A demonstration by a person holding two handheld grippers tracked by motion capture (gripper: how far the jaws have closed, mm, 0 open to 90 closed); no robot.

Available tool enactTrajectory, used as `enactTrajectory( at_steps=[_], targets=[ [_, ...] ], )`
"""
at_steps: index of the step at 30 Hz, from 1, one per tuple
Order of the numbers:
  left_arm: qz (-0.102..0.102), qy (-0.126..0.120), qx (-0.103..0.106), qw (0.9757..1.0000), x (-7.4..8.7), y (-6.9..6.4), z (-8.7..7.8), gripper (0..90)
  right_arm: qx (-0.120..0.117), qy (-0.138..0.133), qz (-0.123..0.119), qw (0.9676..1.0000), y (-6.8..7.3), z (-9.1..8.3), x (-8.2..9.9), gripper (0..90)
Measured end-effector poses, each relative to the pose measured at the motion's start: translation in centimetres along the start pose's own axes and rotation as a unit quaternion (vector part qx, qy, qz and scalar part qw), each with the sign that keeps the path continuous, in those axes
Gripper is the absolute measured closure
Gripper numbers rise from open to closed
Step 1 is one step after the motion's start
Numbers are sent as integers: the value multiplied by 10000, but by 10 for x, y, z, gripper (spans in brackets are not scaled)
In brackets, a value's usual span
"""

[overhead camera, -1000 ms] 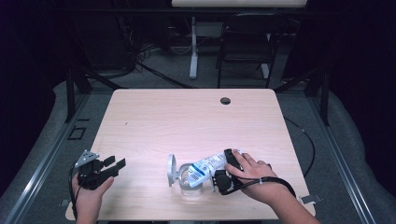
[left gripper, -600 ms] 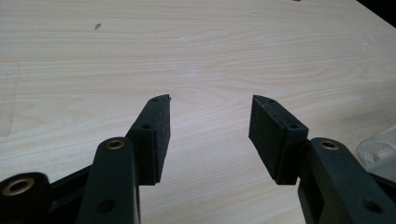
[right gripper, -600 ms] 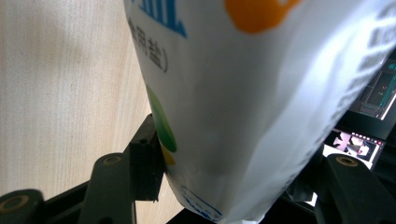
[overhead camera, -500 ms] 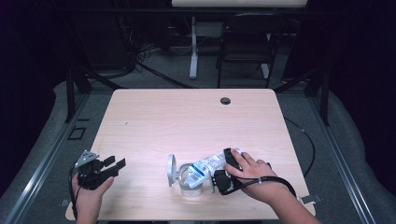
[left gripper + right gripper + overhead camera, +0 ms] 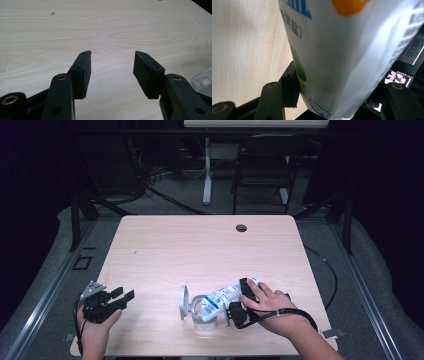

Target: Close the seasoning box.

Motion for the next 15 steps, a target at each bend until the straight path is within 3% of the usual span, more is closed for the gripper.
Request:
enactTrajectory(
  at_steps=[15],
  targets=[
    [-20, -45, -10, 10000, 0, 1, 0, 489, 30, -33, -92, 9999, -1, -3, -1, 426]
  ],
)
Point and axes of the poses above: each handheld gripper's, and its own axes: z roughly forward along the jaws, x roughly out of its underside, y roughly to its left, the point moved 2 cm from there along z, roughly forward along the jaws, and after that the axes turned 9 degrees about x, right-handed, at the moved point
